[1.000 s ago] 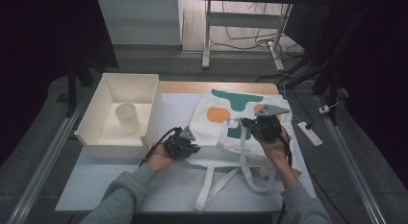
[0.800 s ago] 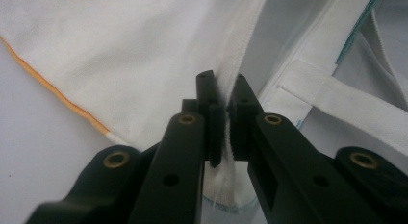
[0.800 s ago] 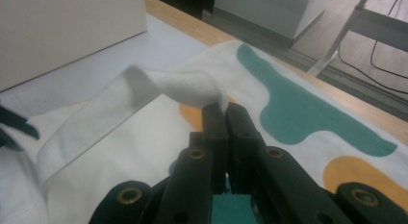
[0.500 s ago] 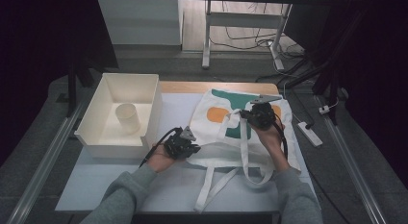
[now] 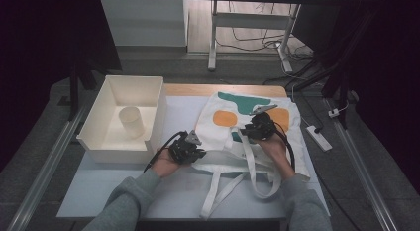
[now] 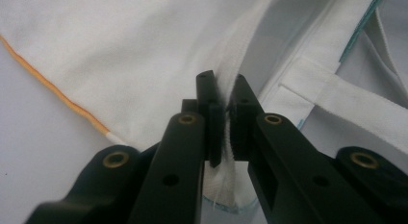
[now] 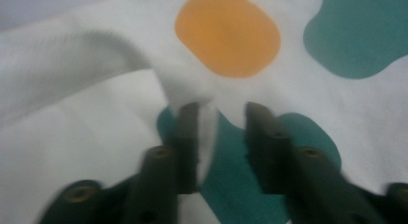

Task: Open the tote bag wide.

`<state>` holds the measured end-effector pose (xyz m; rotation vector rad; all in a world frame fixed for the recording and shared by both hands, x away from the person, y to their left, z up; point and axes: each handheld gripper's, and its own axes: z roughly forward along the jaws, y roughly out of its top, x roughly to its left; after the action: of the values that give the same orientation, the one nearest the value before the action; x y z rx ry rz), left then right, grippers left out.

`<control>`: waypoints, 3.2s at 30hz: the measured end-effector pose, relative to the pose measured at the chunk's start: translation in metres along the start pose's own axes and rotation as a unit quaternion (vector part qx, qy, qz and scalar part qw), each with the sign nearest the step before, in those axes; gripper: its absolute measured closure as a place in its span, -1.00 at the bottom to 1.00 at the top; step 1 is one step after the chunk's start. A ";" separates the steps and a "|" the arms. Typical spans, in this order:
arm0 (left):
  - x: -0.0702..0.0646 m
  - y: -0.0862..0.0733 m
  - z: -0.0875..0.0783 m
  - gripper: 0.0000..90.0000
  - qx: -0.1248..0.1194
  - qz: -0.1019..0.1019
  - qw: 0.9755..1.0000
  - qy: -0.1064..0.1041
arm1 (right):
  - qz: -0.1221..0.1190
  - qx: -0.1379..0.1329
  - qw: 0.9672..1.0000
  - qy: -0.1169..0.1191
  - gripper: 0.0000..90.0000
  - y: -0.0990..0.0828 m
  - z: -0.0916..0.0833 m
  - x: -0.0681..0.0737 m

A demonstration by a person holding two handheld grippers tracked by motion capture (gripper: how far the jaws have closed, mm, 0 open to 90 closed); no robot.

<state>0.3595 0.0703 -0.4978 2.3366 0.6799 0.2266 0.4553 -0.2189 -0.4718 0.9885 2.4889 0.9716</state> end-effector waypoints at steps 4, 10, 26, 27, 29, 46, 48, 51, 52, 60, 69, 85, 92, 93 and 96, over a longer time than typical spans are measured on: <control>0.000 0.000 0.001 0.90 0.001 0.001 1.000 0.001 | 0.004 -0.053 0.999 0.008 0.04 0.003 -0.036 0.011; 0.000 0.000 0.001 0.90 0.001 -0.001 1.000 0.000 | -0.021 -0.064 0.997 0.035 -0.03 -0.007 -0.075 0.042; 0.001 0.000 0.001 0.90 0.003 0.002 1.000 -0.002 | -0.050 0.036 0.997 0.040 -0.10 -0.060 -0.065 0.084; 0.001 0.000 0.000 0.90 0.003 0.002 1.000 -0.002 | -0.054 0.043 0.997 0.033 -0.06 -0.062 -0.064 0.084; 0.001 0.000 0.000 0.90 0.000 0.001 1.000 -0.001 | -0.068 0.057 0.996 0.017 -0.04 -0.064 -0.062 0.083; -0.001 0.001 -0.002 0.90 -0.007 0.003 1.000 0.007 | -0.077 0.054 0.995 -0.032 0.85 -0.066 -0.060 0.063; -0.001 0.001 -0.005 0.89 -0.016 0.000 1.000 0.011 | -0.081 0.038 0.995 -0.031 0.86 -0.061 -0.066 0.062; -0.003 0.003 -0.014 0.85 -0.030 0.000 0.999 0.023 | -0.079 0.012 0.996 -0.025 0.86 -0.053 -0.077 0.063; -0.003 0.003 -0.018 0.82 -0.037 -0.001 0.999 0.025 | -0.075 0.001 0.997 -0.020 0.86 -0.050 -0.081 0.063; -0.012 0.008 -0.053 0.57 -0.090 0.011 0.995 0.045 | -0.057 -0.049 0.997 0.012 0.86 -0.030 -0.097 0.063; -0.046 0.023 -0.049 0.28 -0.084 0.058 0.995 -0.006 | -0.037 -0.050 0.998 0.006 0.86 -0.025 -0.085 0.052; -0.076 0.043 0.028 -0.09 0.000 0.101 0.993 -0.054 | -0.015 -0.070 0.997 0.008 0.85 -0.023 -0.085 0.041; -0.086 0.050 0.050 -0.05 0.013 0.119 0.991 -0.061 | -0.014 -0.073 0.997 0.007 0.85 -0.022 -0.086 0.041; -0.087 0.051 0.052 -0.04 0.012 0.120 0.991 -0.061 | -0.014 -0.074 0.997 0.006 0.85 -0.022 -0.086 0.041; -0.090 0.055 0.060 0.00 0.010 0.123 0.991 -0.059 | -0.013 -0.075 0.997 0.006 0.85 -0.022 -0.086 0.041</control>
<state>0.3256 -0.0463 -0.5048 2.4296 0.3360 0.1893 0.3736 -0.2441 -0.4251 0.9038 2.3915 1.1391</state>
